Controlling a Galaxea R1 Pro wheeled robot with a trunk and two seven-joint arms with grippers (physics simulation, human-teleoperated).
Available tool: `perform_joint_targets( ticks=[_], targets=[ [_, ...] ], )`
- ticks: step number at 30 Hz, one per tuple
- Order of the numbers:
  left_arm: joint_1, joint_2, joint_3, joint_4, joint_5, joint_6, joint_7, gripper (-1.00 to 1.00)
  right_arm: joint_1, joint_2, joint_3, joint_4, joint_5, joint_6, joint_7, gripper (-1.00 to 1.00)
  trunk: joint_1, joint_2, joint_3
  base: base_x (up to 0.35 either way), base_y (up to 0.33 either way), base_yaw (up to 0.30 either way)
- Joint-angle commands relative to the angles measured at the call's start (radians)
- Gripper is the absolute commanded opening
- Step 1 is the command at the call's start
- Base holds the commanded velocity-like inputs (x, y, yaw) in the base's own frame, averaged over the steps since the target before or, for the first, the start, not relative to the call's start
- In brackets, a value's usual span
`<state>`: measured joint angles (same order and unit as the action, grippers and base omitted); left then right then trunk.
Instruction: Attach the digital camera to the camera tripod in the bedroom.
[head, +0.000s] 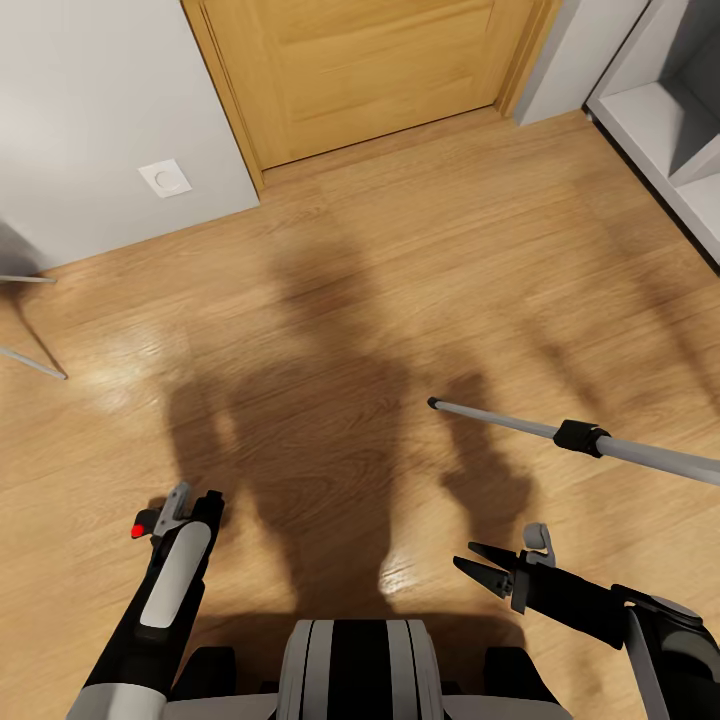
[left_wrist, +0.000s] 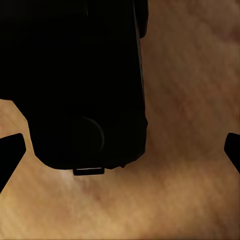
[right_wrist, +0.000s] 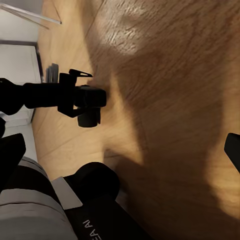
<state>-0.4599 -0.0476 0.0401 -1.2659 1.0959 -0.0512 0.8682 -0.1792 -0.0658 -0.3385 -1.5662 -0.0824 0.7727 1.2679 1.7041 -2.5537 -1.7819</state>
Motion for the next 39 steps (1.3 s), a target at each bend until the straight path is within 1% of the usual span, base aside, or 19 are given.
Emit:
perform_joint_targets(
  ticks=[1,11,19,22,25,26,30,39],
  targets=[
    [0.0,0.0,0.001,-0.001,0.009,-0.005,0.002,1.0,0.0,0.0,0.0,0.0,-0.003,0.007,0.002,1.0,0.0,0.0,0.0,0.0,0.0,0.0],
    [0.0,0.001,0.001,0.002,0.008,-0.006,0.002,1.0,0.0,0.0,-0.002,0.0,-0.003,0.008,0.003,1.0,0.0,0.0,0.0,0.0,0.0,0.0],
    [0.0,0.002,0.001,0.031,0.007,-0.01,0.002,1.0,0.0,0.0,-0.002,0.0,-0.003,0.009,0.004,1.0,0.0,0.0,0.0,0.0,0.0,0.0],
    [0.0,0.003,0.001,0.037,0.004,-0.023,0.002,1.0,0.0,0.0,-0.002,0.0,-0.003,0.009,0.004,1.0,0.0,0.0,0.0,0.0,0.0,0.0],
    [0.0,0.003,0.001,0.042,-0.003,-0.053,0.002,1.0,0.0,0.0,-0.002,0.0,-0.003,0.009,0.004,1.0,0.0,0.0,0.0,0.0,0.0,0.0],
    [0.0,0.003,0.001,0.044,-0.019,-0.078,0.002,1.0,0.0,0.0,-0.002,0.0,-0.004,0.009,0.004,1.0,0.0,0.0,0.0,0.0,0.0,0.0],
    [0.0,0.002,0.001,0.045,-0.025,-0.086,0.002,1.0,0.0,0.0,-0.002,0.0,-0.004,0.009,0.005,1.0,0.0,0.0,0.0,0.0,0.0,0.0],
    [0.0,0.002,0.001,0.045,-0.027,-0.088,0.002,1.0,0.0,0.0,-0.002,0.0,-0.004,0.009,0.005,1.0,0.0,0.0,0.0,0.0,0.0,0.0]
  ],
)
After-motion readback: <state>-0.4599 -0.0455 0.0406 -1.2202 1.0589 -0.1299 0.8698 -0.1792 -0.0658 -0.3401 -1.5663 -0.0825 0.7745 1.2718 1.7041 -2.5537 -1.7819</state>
